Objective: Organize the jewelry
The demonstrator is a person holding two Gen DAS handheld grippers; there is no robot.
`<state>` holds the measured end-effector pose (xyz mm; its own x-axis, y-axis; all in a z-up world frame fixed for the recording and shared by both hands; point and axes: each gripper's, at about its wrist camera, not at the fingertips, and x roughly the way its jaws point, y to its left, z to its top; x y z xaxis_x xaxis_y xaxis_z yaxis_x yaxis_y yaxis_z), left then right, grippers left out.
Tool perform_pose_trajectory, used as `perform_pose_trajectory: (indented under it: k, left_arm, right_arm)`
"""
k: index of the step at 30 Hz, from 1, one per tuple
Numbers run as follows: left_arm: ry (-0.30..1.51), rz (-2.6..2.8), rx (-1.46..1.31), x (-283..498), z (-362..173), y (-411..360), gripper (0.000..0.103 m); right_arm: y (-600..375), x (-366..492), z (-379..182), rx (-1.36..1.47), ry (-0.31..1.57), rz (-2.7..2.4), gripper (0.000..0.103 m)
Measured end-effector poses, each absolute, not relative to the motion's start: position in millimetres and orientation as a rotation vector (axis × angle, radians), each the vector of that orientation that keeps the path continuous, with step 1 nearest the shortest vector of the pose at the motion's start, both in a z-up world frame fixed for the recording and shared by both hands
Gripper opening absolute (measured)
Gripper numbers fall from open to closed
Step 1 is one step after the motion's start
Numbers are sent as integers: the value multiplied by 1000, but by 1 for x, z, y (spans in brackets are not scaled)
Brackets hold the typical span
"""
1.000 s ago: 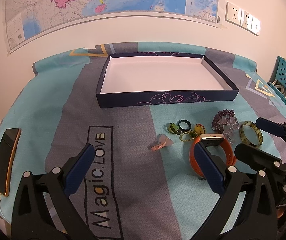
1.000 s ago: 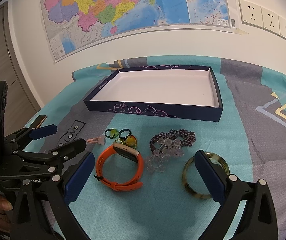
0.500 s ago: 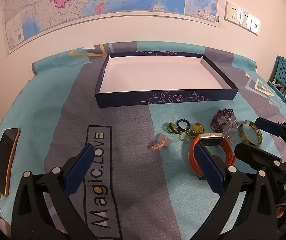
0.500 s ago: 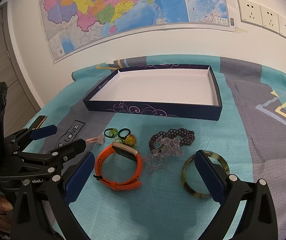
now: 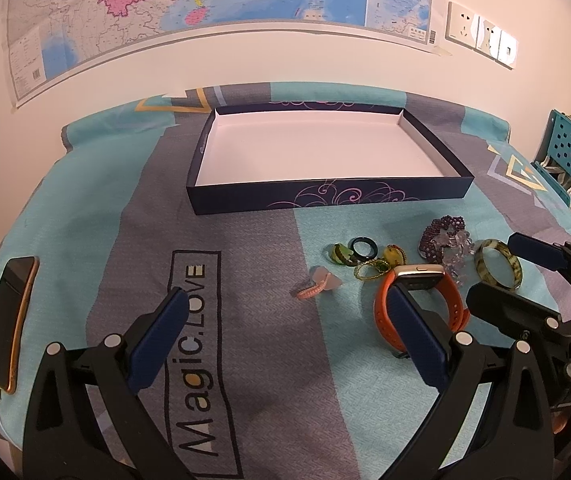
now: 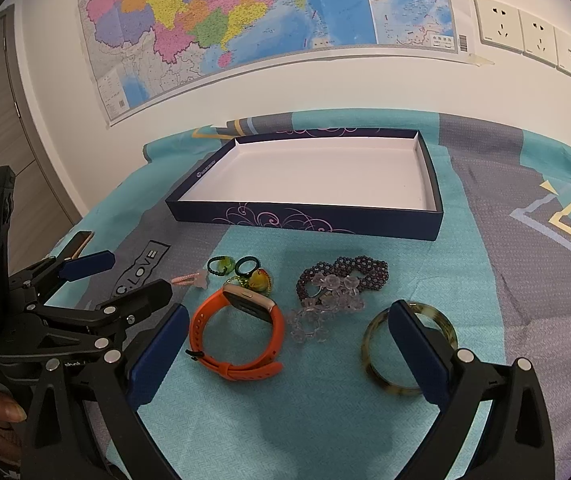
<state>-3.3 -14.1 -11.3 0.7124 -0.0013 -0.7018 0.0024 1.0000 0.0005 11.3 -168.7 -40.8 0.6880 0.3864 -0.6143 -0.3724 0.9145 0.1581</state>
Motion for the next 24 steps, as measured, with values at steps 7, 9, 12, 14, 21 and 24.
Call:
perform_pose_trajectory:
  k: [7,9,12,14,21,24]
  left_arm:
    - [782,-10,-4,-2,-11,-13,97]
    - [781,-12,-4,-3,-11,-13,97]
    - [782,-23,-1,-3,-11,-14,97]
    - [782,-36,2,-3,-11,-16,97]
    - [802,-127,22,-1,-15,-26,90]
    - [825,-181,24,2,-18,-33,81]
  right_arm:
    - [-170,11,-42,26,690,421,97]
    - [-171,11,-42,23,689,420,97]
    - [-175,12,-41,25,687,413,97]
    - [-180,12,-42,24,690,397,97]
    - [-217,18,-47,38,714,285,92]
    - [-233,23,-51,49,738,268,80]
